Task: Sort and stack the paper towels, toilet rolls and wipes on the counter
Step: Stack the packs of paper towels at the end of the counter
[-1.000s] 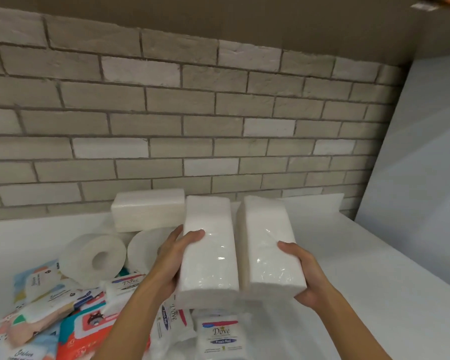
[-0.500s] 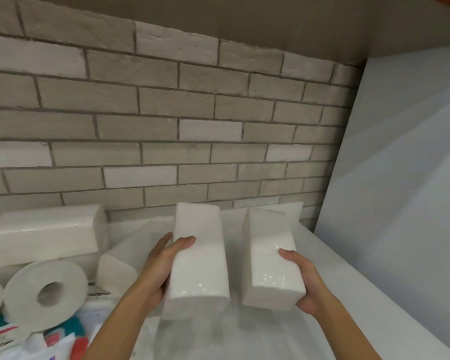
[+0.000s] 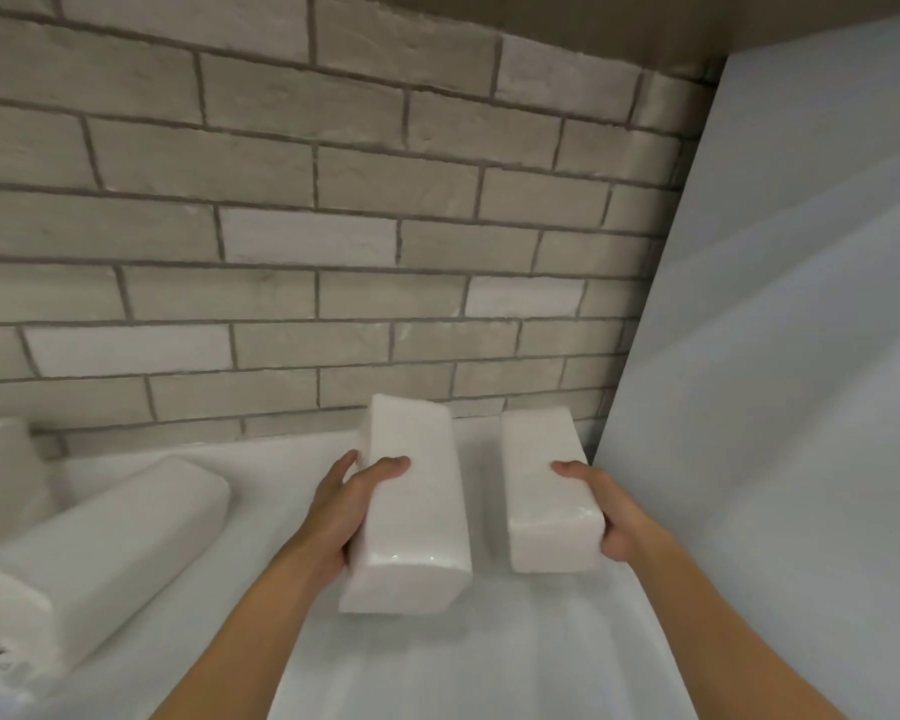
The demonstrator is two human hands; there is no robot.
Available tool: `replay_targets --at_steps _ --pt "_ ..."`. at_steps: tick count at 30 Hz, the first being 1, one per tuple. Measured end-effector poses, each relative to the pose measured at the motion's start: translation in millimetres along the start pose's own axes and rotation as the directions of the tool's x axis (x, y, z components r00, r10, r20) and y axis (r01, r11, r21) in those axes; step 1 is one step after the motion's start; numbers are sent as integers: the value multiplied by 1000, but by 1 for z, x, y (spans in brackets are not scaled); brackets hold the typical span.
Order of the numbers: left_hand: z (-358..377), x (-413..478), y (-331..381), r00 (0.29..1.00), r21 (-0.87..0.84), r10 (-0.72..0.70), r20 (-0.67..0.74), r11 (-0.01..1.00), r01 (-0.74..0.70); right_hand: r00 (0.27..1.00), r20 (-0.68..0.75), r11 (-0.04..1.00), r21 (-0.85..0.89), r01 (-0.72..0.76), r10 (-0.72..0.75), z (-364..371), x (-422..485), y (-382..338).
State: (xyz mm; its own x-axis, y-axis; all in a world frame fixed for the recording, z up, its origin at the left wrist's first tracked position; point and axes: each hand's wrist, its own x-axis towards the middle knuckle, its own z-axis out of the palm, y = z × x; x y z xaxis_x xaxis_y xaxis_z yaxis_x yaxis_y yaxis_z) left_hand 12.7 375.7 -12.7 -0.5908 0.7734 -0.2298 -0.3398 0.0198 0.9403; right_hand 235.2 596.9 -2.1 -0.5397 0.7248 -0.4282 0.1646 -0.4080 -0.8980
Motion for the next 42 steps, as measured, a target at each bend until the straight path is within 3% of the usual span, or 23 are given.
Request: replay_targets --at_steps 10,17,26,42 --pt "44 58 -27 992 40 -64 -111 997 69 1000 -13 975 -219 -19 16 -57 99 -7" --pt "70 90 -53 982 32 -152 -116 987 157 999 -36 997 -80 -7 4 -86 137 6" --pt "112 123 -82 949 -11 -229 -216 973 232 998 33 980 -191 59 -53 -100 165 -6" --pt "154 155 -88 959 32 -132 -249 989 145 996 -19 972 -224 75 -82 -106 178 6"
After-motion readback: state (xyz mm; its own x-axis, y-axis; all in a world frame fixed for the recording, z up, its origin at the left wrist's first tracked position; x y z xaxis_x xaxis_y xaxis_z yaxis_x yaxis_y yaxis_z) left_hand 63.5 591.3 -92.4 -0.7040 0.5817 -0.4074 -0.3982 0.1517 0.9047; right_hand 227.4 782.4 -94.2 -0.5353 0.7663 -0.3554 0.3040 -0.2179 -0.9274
